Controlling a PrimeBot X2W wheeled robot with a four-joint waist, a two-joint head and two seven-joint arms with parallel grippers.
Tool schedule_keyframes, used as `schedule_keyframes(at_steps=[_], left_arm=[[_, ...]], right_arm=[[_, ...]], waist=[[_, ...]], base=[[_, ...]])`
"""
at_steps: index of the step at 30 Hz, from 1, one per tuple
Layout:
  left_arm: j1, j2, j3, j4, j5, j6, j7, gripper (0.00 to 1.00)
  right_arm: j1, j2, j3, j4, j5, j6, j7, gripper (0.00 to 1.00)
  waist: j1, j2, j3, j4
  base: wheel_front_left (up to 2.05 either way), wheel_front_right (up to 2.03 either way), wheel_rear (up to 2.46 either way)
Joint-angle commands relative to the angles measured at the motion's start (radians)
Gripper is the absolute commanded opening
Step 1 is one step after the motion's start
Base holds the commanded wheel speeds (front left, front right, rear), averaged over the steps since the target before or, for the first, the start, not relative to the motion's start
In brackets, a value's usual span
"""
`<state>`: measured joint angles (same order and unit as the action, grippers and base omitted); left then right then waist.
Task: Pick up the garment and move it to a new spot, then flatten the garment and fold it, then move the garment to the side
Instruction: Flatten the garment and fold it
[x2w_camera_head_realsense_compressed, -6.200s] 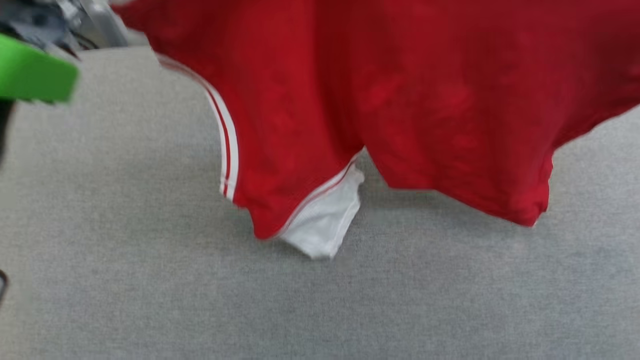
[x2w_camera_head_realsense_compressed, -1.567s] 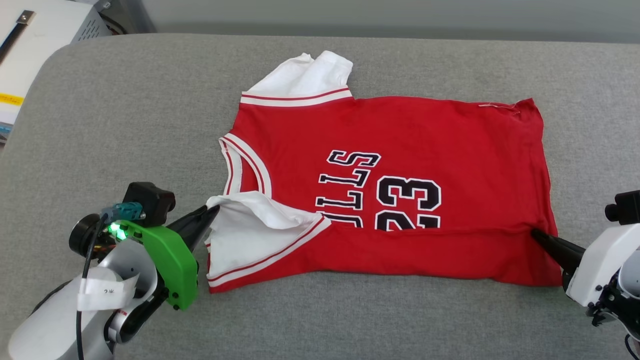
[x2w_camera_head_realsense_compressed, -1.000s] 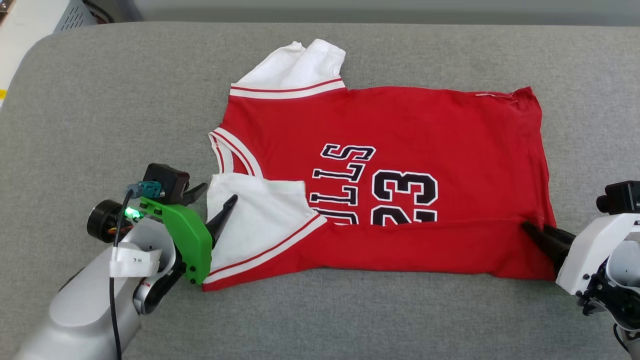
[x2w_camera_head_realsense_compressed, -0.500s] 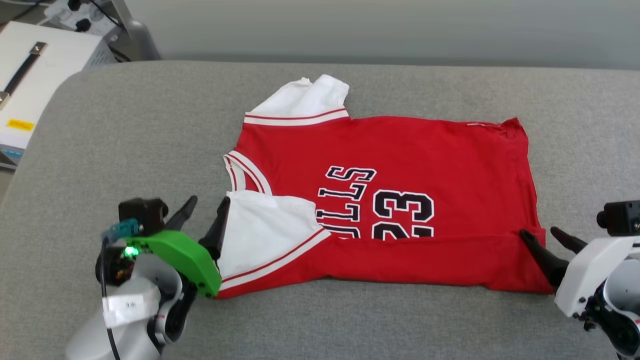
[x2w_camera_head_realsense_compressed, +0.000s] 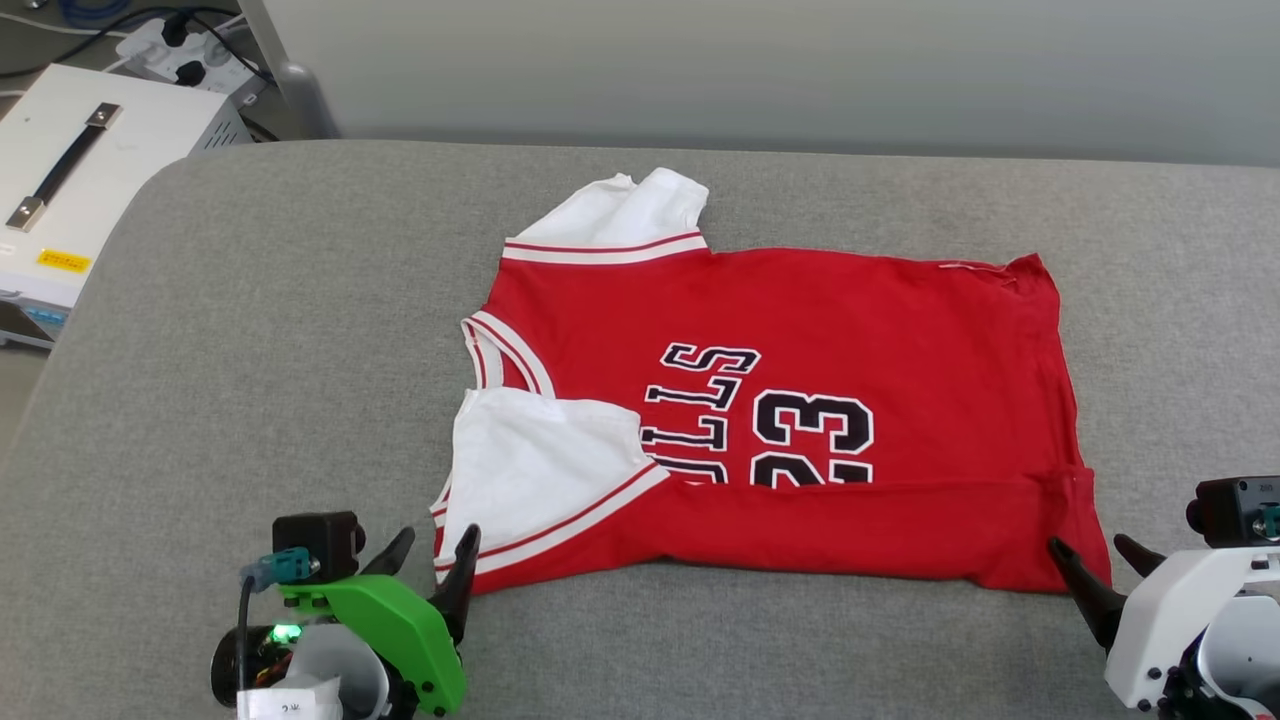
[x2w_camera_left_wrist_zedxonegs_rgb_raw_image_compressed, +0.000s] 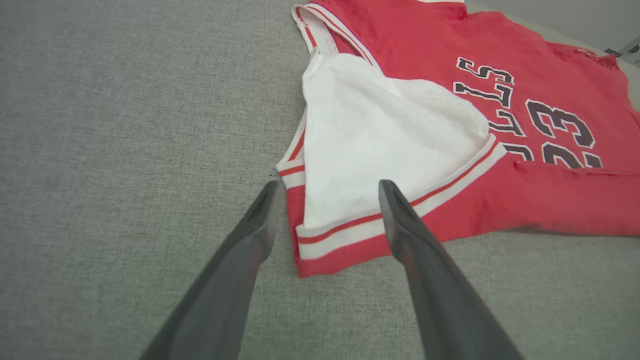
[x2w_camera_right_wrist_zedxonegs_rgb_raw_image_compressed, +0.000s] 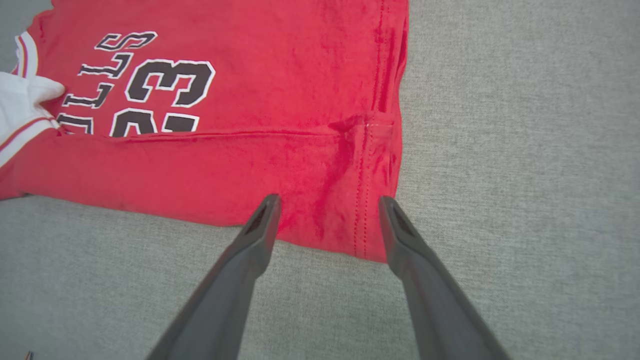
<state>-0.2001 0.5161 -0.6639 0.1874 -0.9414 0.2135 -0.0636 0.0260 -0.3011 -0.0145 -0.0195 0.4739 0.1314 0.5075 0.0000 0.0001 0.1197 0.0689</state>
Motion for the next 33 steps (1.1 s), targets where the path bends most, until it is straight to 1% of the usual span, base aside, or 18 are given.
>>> schedule_keyframes(at_steps=[1,6,12,17,20,21,22,23,25,29,30,33], left_arm=[[0.011,0.012,-0.007,-0.005,-0.008,0.014,0.018,1.0],[0.003,0.025,-0.025,-0.003,-0.002,0.046,0.074,1.0],[-0.025,0.023,-0.031,0.034,0.013,0.076,0.098,1.0],[-0.048,0.013,-0.03,0.083,0.019,0.094,0.105,1.0],[-0.05,0.008,-0.049,0.108,0.014,0.089,0.14,1.0],[-0.048,0.006,-0.059,0.114,0.008,0.082,0.16,0.67],[-0.048,0.004,-0.068,0.116,0.004,0.072,0.175,0.07],[-0.047,0.003,-0.073,0.117,0.0,0.065,0.185,0.0],[-0.045,-0.002,-0.079,0.116,-0.009,0.05,0.194,0.0],[-0.05,-0.01,-0.073,0.103,-0.009,0.032,0.164,0.0],[-0.059,-0.007,-0.066,0.079,0.001,0.025,0.135,0.0],[-0.071,0.001,-0.05,0.042,0.012,0.012,0.09,0.0]], right_arm=[[0.01,0.011,-0.011,-0.014,-0.012,-0.001,0.004,1.0],[0.009,0.031,-0.02,-0.039,-0.027,-0.001,0.015,1.0],[-0.004,0.036,-0.018,-0.063,-0.028,-0.001,0.017,1.0],[-0.014,0.034,-0.017,-0.078,-0.026,-0.001,0.019,1.0],[-0.019,0.033,-0.016,-0.082,-0.026,-0.001,0.02,1.0],[-0.021,0.032,-0.016,-0.083,-0.026,-0.001,0.021,1.0],[-0.023,0.032,-0.017,-0.082,-0.027,-0.001,0.021,1.0],[-0.023,0.031,-0.018,-0.081,-0.028,-0.001,0.021,1.0],[-0.023,0.031,-0.022,-0.078,-0.032,-0.001,0.021,1.0],[-0.025,0.03,-0.037,-0.064,-0.05,-0.001,0.025,1.0],[-0.032,0.036,-0.05,-0.048,-0.072,-0.001,0.03,1.0],[-0.048,0.061,-0.083,-0.018,-0.101,-0.001,0.046,1.0]], waist=[[0.0,-0.0001,0.009,-0.004],[0.0,-0.0001,0.034,-0.017],[0.0,-0.0001,0.073,-0.036],[0.0,-0.0001,0.105,-0.046],[0.0,-0.0001,0.116,-0.05],[0.0,-0.0001,0.119,-0.05],[0.0,-0.0001,0.12,-0.05],[0.0,-0.0001,0.119,-0.049],[0.0,-0.0001,0.115,-0.044],[0.0,-0.0001,0.1,-0.027],[0.0,-0.0001,0.092,-0.013],[0.0,-0.0001,0.085,0.0]], base=[[0.0,0.0,0.0],[0.0,0.0,0.0],[0.0,0.0,0.0],[0.0,0.0,0.0],[0.0,0.0,0.0],[0.0,0.0,0.0],[0.0,0.0,0.0],[0.0,0.0,0.0],[0.0,0.0,0.0],[0.0,0.0,0.0],[0.0,0.0,0.0],[0.0,0.0,0.0]])
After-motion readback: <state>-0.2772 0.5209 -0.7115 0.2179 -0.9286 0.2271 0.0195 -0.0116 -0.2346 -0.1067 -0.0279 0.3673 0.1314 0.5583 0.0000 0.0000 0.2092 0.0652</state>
